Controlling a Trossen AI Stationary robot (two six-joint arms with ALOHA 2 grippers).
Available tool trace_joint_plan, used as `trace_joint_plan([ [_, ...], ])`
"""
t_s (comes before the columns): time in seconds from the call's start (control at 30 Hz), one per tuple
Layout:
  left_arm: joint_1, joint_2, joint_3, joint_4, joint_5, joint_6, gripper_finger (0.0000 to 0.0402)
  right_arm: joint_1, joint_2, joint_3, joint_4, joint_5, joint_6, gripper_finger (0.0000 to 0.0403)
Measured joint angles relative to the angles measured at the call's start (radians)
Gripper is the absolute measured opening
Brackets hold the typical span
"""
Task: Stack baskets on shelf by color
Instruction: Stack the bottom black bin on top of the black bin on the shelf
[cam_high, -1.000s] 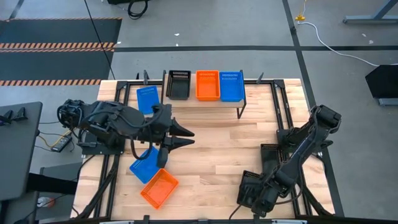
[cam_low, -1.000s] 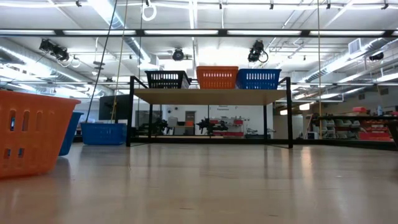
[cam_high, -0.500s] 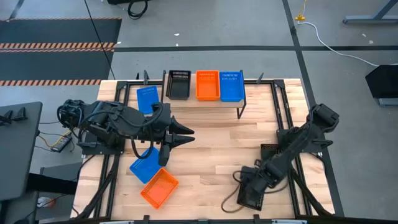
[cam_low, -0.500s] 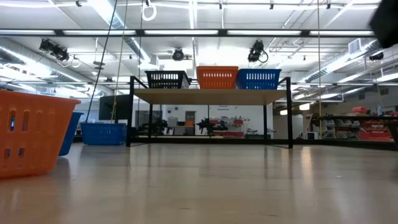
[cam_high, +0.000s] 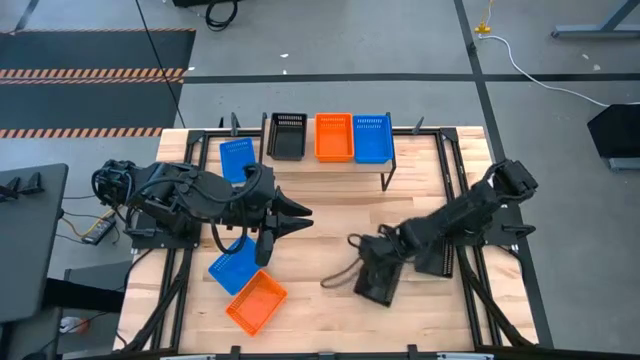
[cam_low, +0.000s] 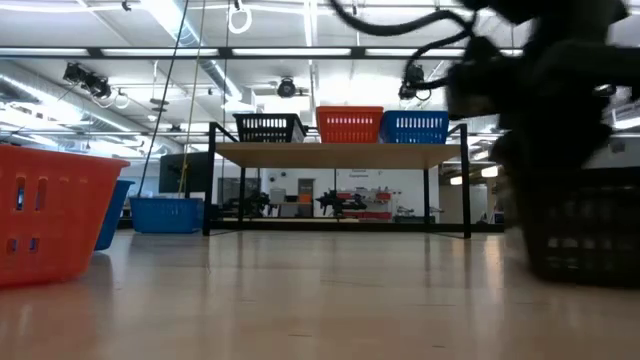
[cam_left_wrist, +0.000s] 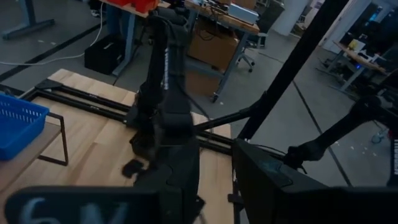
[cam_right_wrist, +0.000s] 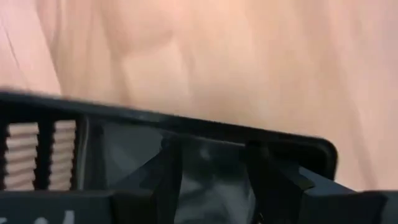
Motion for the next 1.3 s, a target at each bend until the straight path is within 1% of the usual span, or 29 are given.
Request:
trace_joint_plan([
  [0.1, 0.000, 0.000, 0.000, 0.000, -0.011, -0.004, 0.0105, -0.081, 0.000, -0.003, 0.116, 0.003, -0.147, 0.0181],
  [0.2, 0.000, 0.000, 0.000, -0.001, -0.030, -0.003, 0.0105, -0.157, 0.000, -0.001, 0.295, 0.018, -0.274, 0.0181],
  [0.27, 0.001, 0.000, 0.000, -0.001, -0.031, -0.004, 0.0105, -0.208, 0.000, 0.020, 0.358, 0.027, -0.281, 0.0181],
  [0.37, 0.000, 0.000, 0.000, -0.001, -0.031, -0.004, 0.0105, -0.273, 0.000, 0.071, 0.358, 0.030, -0.249, 0.0181],
  [0.43, 0.000, 0.000, 0.000, -0.001, -0.030, -0.008, 0.0105, -0.303, 0.000, 0.104, 0.339, 0.004, -0.257, 0.0181],
  [0.5, 0.000, 0.005, 0.002, 0.003, -0.022, -0.027, 0.0105, -0.322, 0.000, 0.152, 0.275, -0.042, -0.279, 0.0181],
  [0.57, -0.002, 0.015, 0.002, 0.001, -0.010, -0.047, 0.0105, -0.329, 0.000, 0.204, 0.157, -0.082, -0.305, 0.0181],
  [0.67, -0.017, 0.050, 0.002, 0.017, 0.002, -0.076, 0.0105, -0.336, 0.000, 0.293, -0.116, -0.112, -0.331, 0.0181],
  [0.77, -0.039, 0.099, 0.002, 0.035, 0.005, -0.090, 0.0105, -0.338, 0.000, 0.377, -0.399, -0.114, -0.334, 0.0181],
  [0.83, -0.054, 0.132, 0.001, 0.030, 0.005, -0.100, 0.0105, -0.338, -0.001, 0.412, -0.546, -0.115, -0.335, 0.0181],
  [0.9, -0.064, 0.162, 0.001, 0.029, 0.006, -0.109, 0.0105, -0.325, -0.014, 0.422, -0.621, -0.143, -0.329, 0.0181],
  [1.0, -0.073, 0.193, 0.000, 0.028, 0.006, -0.132, 0.0105, -0.294, -0.028, 0.422, -0.723, -0.263, -0.267, 0.0181],
  [1.07, -0.078, 0.202, 0.000, 0.019, 0.005, -0.137, 0.0105, -0.268, -0.030, 0.422, -0.806, -0.325, -0.221, 0.0181],
  [1.2, -0.084, 0.232, 0.001, -0.016, 0.001, -0.142, 0.0105, -0.198, -0.054, 0.422, -0.913, -0.363, -0.140, 0.0181],
  [1.3, -0.083, 0.263, 0.001, -0.066, 0.000, -0.149, 0.0105, -0.145, -0.090, 0.422, -0.916, -0.408, -0.071, 0.0181],
])
